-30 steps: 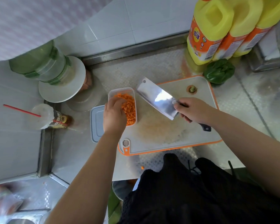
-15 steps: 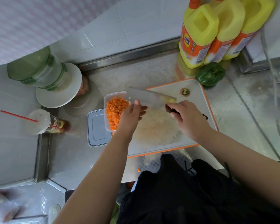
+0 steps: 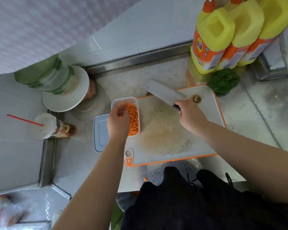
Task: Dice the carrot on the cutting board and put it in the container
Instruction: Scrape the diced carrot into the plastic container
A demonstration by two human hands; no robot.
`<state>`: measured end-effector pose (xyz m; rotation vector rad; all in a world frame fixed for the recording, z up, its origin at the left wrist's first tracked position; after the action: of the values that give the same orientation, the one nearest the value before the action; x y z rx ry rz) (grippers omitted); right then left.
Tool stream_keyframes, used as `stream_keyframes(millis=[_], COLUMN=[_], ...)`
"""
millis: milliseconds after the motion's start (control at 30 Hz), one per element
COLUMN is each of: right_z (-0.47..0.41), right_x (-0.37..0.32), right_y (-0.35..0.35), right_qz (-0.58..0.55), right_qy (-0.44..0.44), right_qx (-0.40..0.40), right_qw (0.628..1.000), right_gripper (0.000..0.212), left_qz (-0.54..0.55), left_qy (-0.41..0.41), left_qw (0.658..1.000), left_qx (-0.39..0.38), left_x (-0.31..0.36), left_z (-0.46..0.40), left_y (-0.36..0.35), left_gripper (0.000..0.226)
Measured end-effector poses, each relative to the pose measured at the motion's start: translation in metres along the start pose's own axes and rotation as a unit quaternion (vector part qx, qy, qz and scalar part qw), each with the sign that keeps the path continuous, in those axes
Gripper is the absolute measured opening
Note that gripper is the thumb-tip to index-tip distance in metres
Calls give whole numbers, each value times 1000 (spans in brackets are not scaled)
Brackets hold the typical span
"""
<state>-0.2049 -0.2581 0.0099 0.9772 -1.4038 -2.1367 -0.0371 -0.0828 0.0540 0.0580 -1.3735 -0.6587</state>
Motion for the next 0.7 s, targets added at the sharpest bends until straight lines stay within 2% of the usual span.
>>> stream_keyframes(millis=[133,233,300,400,500,567,700], right_z=[7,9,3,-6,-8,-7,-2], right_x=[-1,-7,-19,-50,-83,-100,-115], right_y=[-15,-15,-11,-10,-16,-21,-31], right_qz=[47,134,137,66,8,-1,30], right_qy=[-29,-38,-19,42,100,148,178], right_qx=[-36,-64,-39,-19,-91,-107,-95], right_qw=[998,988,990,997,991,983,979], right_gripper=[37,28,20,15,31,43,31], left_qz=[11,1,-23,-138,-240,-251,-251], left_qy=[13,27,34,94,176,197,215], left_qw=[997,991,988,979,952,945,941], left_qx=[75,130,146,118,73,66,66], left_x=[-9,-24,-42,-70,-90,-100,-108], left_z=[-10,-20,-27,-31,-26,-26,-35], left_y=[20,41,55,68,75,78,88], left_gripper=[22,27,30,40,63,74,84])
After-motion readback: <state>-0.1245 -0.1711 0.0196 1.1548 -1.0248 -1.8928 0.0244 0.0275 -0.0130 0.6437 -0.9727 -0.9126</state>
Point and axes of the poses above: each hand's wrist, its own z-axis away from the middle knuckle, its own y-axis out of the back of the hand, x = y × z, the point moved 2 cm from there along -z, towards the middle knuckle, and after that the axes turned 11 degrees about z, right-handed, at the moved point
